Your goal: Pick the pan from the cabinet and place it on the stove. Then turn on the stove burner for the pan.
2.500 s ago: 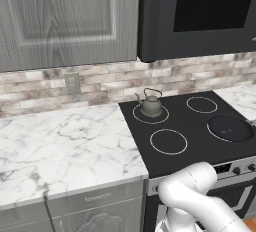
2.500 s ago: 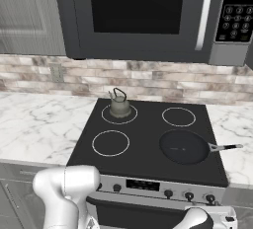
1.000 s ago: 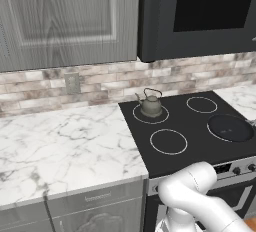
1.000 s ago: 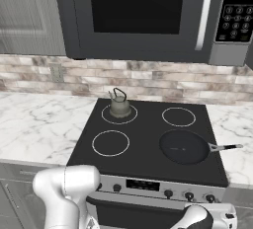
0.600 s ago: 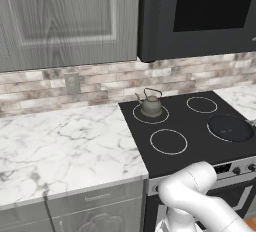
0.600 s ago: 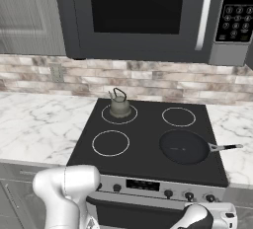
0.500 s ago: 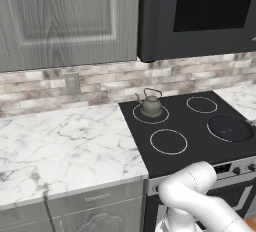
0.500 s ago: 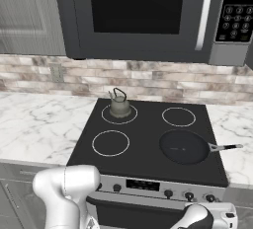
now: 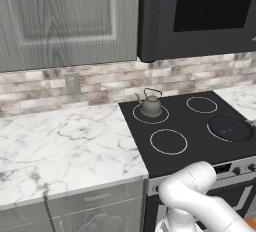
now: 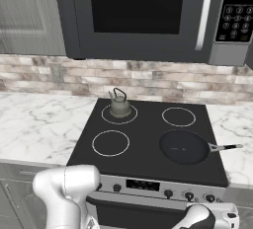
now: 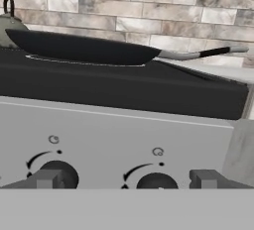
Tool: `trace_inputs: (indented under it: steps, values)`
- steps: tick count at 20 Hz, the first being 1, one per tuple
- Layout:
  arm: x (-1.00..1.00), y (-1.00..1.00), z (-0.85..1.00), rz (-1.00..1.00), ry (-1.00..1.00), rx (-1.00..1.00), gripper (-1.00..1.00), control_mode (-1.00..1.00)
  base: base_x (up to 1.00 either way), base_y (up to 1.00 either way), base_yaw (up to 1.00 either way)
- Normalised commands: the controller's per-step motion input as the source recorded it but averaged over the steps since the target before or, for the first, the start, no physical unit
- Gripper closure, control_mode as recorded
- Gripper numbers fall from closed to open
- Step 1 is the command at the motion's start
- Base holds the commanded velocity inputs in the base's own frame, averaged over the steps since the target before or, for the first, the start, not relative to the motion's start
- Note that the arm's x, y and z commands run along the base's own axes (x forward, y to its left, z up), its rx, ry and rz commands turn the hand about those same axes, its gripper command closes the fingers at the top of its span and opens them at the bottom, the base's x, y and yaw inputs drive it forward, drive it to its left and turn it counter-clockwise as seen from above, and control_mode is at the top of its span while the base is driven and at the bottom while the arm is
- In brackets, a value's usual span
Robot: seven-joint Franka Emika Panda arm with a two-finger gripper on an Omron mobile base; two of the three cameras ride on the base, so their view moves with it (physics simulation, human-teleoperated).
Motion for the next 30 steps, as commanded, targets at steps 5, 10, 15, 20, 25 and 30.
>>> trace_inputs:
  steps: [5, 10, 15, 20, 25, 30]
  values:
    - [0.04, 0.0, -0.01, 0.0, 0.0, 0.0, -1.0, -1.0, 0.0, 0.0, 0.0]
    - [0.08, 0.0, -0.03, 0.0, 0.0, 0.0, -1.0, -1.0, 0.0, 0.0, 0.0]
    - [0.05, -0.01, -0.04, 0.0, 0.0, 0.0, -1.0, -1.0, 0.0, 0.0, 0.0]
    - [0.03, -0.05, -0.09, 0.0, 0.0, 0.0, -1.0, -1.0, 0.0, 0.0, 0.0]
    - [0.01, -0.05, -0.11, 0.0, 0.0, 0.0, -1.0, -1.0, 0.0, 0.0, 0.0]
    - [0.02, -0.04, -0.06, 0.0, 0.0, 0.0, -1.0, -1.0, 0.0, 0.0, 0.0]
